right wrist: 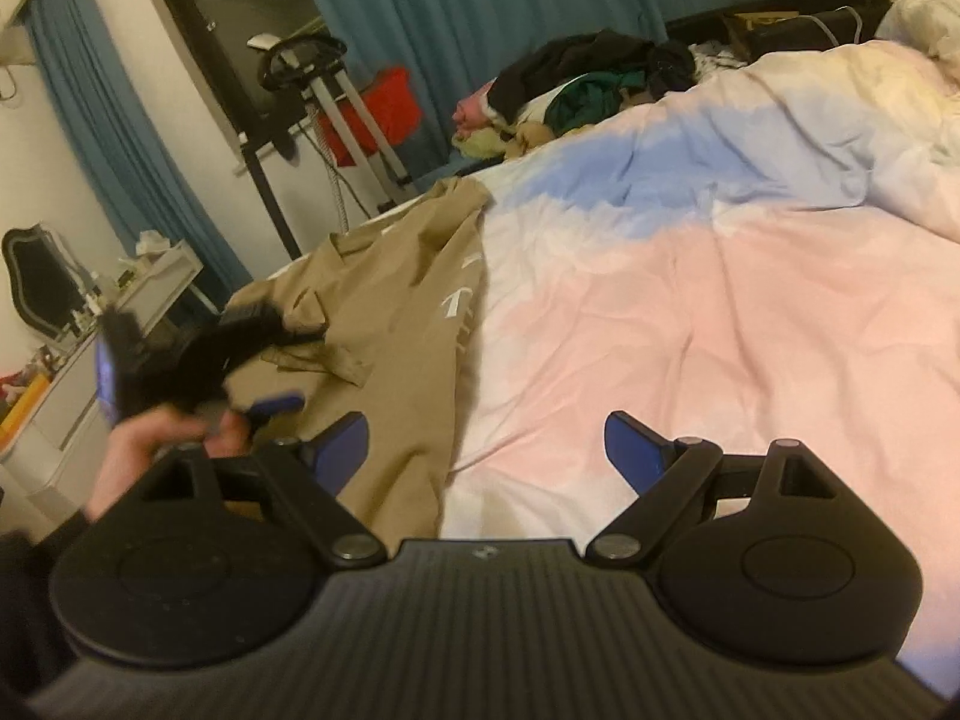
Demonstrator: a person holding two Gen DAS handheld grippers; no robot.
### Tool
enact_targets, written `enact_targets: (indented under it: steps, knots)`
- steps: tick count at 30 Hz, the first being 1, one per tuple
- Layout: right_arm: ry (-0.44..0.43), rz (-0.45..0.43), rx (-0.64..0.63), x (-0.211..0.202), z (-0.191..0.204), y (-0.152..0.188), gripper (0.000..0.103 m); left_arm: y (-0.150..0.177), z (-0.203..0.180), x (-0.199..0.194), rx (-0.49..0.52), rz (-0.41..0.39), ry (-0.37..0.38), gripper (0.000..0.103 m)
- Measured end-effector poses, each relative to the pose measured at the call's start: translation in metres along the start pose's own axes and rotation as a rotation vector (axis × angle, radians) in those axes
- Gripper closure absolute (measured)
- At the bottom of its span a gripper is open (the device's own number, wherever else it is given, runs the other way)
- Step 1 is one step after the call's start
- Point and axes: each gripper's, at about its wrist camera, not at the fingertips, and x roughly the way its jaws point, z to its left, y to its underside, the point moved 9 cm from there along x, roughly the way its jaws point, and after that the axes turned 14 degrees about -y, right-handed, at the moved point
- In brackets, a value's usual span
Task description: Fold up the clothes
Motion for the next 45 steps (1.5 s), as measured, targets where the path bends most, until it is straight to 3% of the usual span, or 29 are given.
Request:
enact_targets:
  steps: [1, 3, 5, 6, 9, 12, 14, 17, 19, 20, 26, 29, 34, 39, 42, 45]
  knots:
    - [0.004, 0.002, -0.010, 0.005, -0.001, 0.000, 0.016, -0.006, -0.006, 0.008, -0.004, -0.023, -0.007, 0.034]
    - [0.010, 0.016, -0.024, 0.017, -0.007, 0.002, 0.016, -0.018, -0.016, 0.018, 0.020, -0.082, -0.058, 0.046]
    - [0.000, 0.036, 0.013, 0.028, -0.015, 0.004, 0.016, -0.032, -0.022, 0.020, 0.065, -0.138, -0.106, 0.085]
    - [-0.006, 0.046, 0.032, 0.033, -0.019, 0.005, 0.016, -0.039, -0.025, 0.019, 0.089, -0.165, -0.126, 0.094]
    - [-0.016, 0.044, 0.056, 0.039, -0.026, 0.004, 0.016, -0.062, -0.034, 0.016, 0.161, -0.245, -0.187, 0.096]
    - [-0.011, 0.041, 0.069, 0.041, -0.032, 0.004, 0.016, -0.088, -0.035, 0.016, 0.238, -0.352, -0.331, 0.095]
    - [-0.010, 0.044, 0.086, 0.042, -0.035, 0.006, 0.016, -0.091, -0.031, 0.028, 0.230, -0.302, -0.381, 0.092]
    - [-0.014, 0.040, 0.083, 0.041, -0.035, 0.006, 0.016, -0.082, -0.013, 0.030, 0.169, -0.190, -0.337, 0.079]
    - [-0.021, 0.043, 0.070, 0.040, -0.032, 0.006, 0.016, -0.063, 0.003, 0.007, 0.167, -0.134, -0.299, 0.059]
    - [-0.025, 0.044, 0.064, 0.039, -0.030, 0.006, 0.016, -0.050, 0.009, -0.007, 0.176, -0.106, -0.279, 0.055]
    - [-0.049, 0.056, 0.021, 0.033, -0.015, 0.008, 0.016, 0.041, 0.041, -0.098, 0.220, 0.066, -0.142, 0.045]
    - [-0.061, 0.047, 0.009, 0.019, -0.006, 0.007, 0.016, 0.094, 0.055, -0.137, 0.232, 0.167, -0.097, 0.045]
    - [-0.048, 0.011, -0.014, -0.018, 0.010, 0.007, 0.016, 0.175, 0.076, -0.171, 0.272, 0.313, -0.047, 0.045]
    - [-0.022, -0.020, -0.043, -0.043, 0.022, 0.011, 0.016, 0.201, 0.083, -0.183, 0.255, 0.353, -0.009, 0.048]
    - [-0.006, -0.013, -0.061, -0.046, 0.025, 0.015, 0.016, 0.211, 0.077, -0.190, 0.266, 0.392, 0.035, 0.059]
    - [-0.011, -0.015, -0.077, -0.047, 0.030, 0.018, 0.016, 0.223, 0.075, -0.196, 0.336, 0.394, 0.026, 0.080]
